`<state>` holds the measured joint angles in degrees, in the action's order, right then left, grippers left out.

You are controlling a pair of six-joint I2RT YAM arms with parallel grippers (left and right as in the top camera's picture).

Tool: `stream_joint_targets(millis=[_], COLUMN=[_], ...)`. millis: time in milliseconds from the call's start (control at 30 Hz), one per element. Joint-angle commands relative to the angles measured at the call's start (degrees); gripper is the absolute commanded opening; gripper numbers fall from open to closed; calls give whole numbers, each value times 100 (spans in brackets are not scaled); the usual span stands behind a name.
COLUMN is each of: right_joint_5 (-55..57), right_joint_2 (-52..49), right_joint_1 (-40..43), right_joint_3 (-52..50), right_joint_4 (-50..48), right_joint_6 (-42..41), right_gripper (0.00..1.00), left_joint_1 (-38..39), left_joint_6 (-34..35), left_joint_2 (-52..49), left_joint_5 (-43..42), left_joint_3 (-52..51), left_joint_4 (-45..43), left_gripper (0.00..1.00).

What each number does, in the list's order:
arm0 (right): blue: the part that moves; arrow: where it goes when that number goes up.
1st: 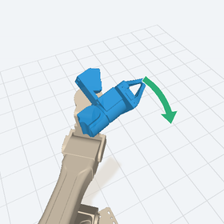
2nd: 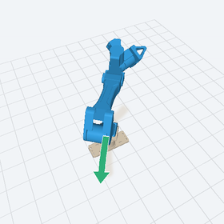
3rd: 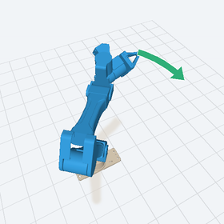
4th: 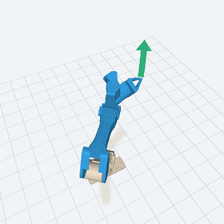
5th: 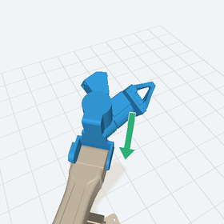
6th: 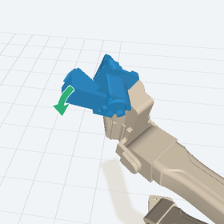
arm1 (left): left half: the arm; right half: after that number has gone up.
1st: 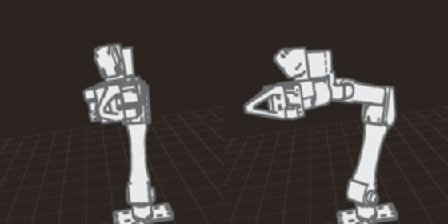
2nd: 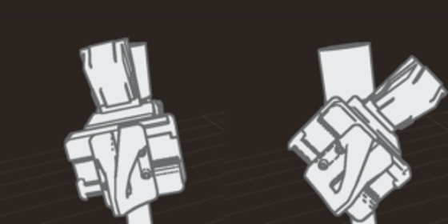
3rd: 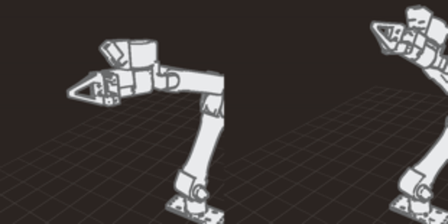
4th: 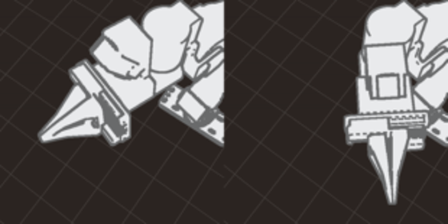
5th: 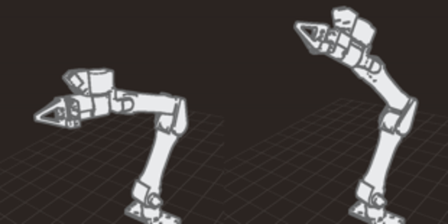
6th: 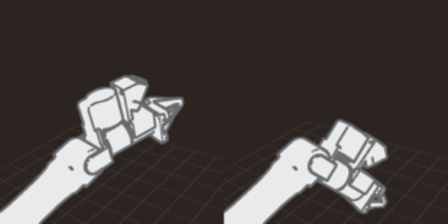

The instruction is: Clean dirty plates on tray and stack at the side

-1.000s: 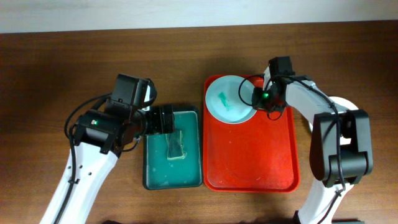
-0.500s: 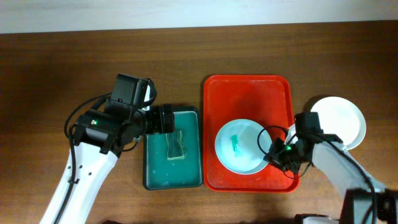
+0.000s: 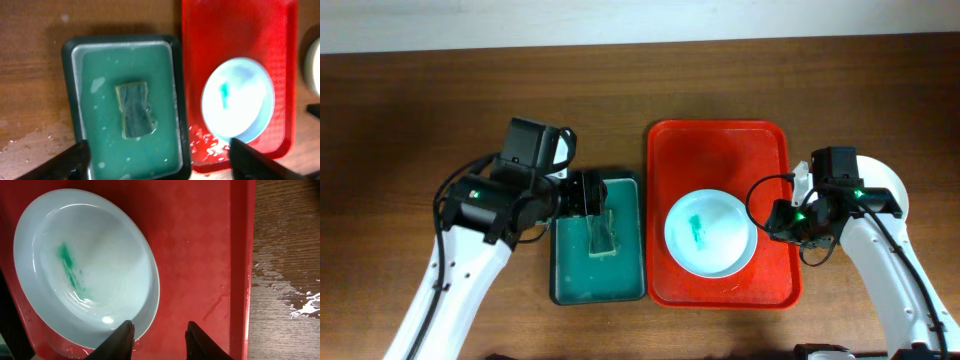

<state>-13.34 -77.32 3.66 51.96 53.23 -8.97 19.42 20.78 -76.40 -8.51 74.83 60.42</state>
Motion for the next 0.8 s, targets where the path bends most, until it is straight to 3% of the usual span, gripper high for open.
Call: stream_joint_targets(millis=[0,33,100,200,233,267,367,433,500,567,700,733,767], right_joint_5=[-13,-13,-13,-13,-13,-13,-13,-11,-11,-11,-13,-11,-11], right_joint_2=[-9,-9,-9,-9,-9,-9,-9,-9,-9,-9,-9,-9,-9], right_joint_1=[-26,-26,-26,-26,-26,-26,-26,-26,-26,-26,-26,-26,-26], right_joint_3=[70,72,72,72,72,72,72,72,72,72,72,72,70], right_joint_4=[-4,-2,-4,15,15,15,17,52,55,52,81,81,81], right_joint_6=[37,35,35,35,35,35,35,37,37,37,37,37,37], right_gripper=[36,36,36,36,36,36,36,36,36,36,36,36,36], left_joint_1=[267,433,612,721,719,719,715,715,715,715,721,721,721], left_joint_6=[122,260,260,407,407,407,402,367,297,299,297,297,297], left_joint_2=[-761,-1370,-2240,-3095,-3283,-3320,-3285,-3180,-3156,-3156,-3167,-3176,-3176], left_joint_5=[-28,-81,-313,-372,-374,-378,-566,-507,122,774,1182,1244,1241], left_joint_3=[-590,-1071,-1303,-1303,-1303,-1303,-1014,-522,-212,-214,-413,-608,-730], left_joint_4=[37,-223,-776,-931,-1043,-1091,-728,-168,94,-125,-1088,-1353,-1445], left_gripper=[73,56,41,36,25,0,0,29,41,46,49,45,30])
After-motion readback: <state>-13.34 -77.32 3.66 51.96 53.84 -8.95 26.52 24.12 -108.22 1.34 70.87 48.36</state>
